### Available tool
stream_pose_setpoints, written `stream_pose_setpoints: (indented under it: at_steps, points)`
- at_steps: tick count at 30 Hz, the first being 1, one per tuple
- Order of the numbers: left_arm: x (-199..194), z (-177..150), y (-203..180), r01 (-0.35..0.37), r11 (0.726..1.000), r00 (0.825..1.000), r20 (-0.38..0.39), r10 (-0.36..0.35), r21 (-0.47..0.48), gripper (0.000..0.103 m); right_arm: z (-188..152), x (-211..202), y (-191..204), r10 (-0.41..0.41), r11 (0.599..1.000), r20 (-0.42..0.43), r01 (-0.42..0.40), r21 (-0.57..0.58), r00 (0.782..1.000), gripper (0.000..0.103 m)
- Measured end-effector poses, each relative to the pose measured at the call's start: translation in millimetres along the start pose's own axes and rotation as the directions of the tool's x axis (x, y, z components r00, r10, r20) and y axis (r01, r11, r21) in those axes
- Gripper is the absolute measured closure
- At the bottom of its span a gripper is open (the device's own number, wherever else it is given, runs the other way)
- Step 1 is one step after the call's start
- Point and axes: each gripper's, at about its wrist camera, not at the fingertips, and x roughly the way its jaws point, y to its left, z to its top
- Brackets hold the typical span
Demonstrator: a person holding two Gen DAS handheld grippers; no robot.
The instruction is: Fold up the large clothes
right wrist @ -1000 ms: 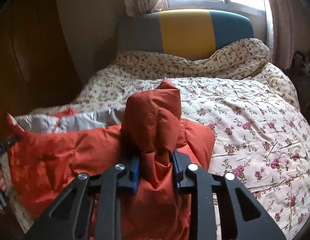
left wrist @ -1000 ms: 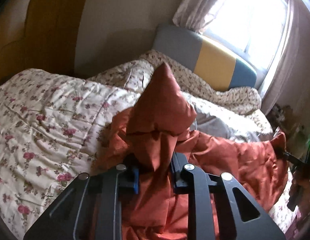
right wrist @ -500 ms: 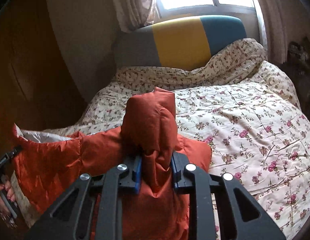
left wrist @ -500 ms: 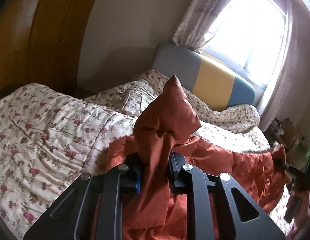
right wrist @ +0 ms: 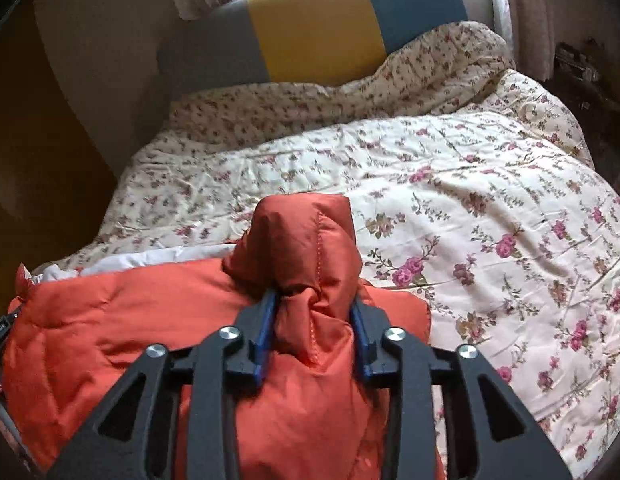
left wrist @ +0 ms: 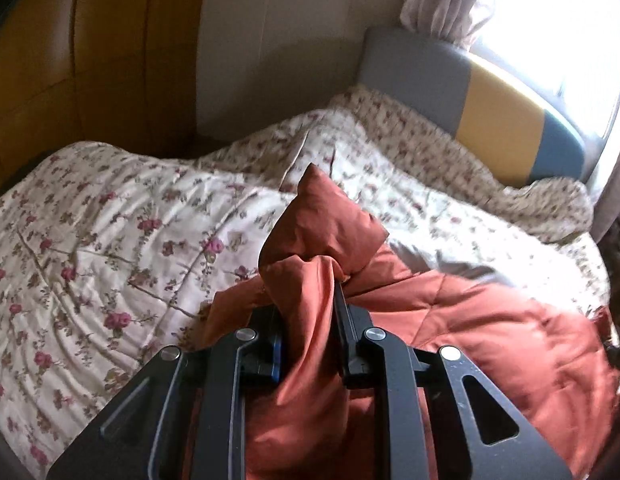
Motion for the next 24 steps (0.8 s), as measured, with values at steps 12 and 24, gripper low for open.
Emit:
stream_pose_setpoints:
  at_steps: [12, 24]
  points:
    - [50.2, -19.9, 9.3, 0.056, 0.998, 0.998, -0.039, -0.056, -0.017, 0.070, -11.5, 36.3, -6.2, 0.012, 1.000, 0.019, -0.012, 0.009, 1.000, 0.056]
    - [55.1, -21.8, 6.7, 0.046, 0.999, 0.998, -0.037, -0.046, -0.009, 0.069, -14.5, 43.1, -1.2, -0.027, 1.000, 0.031, 0.028, -0.006, 0.999, 0.055]
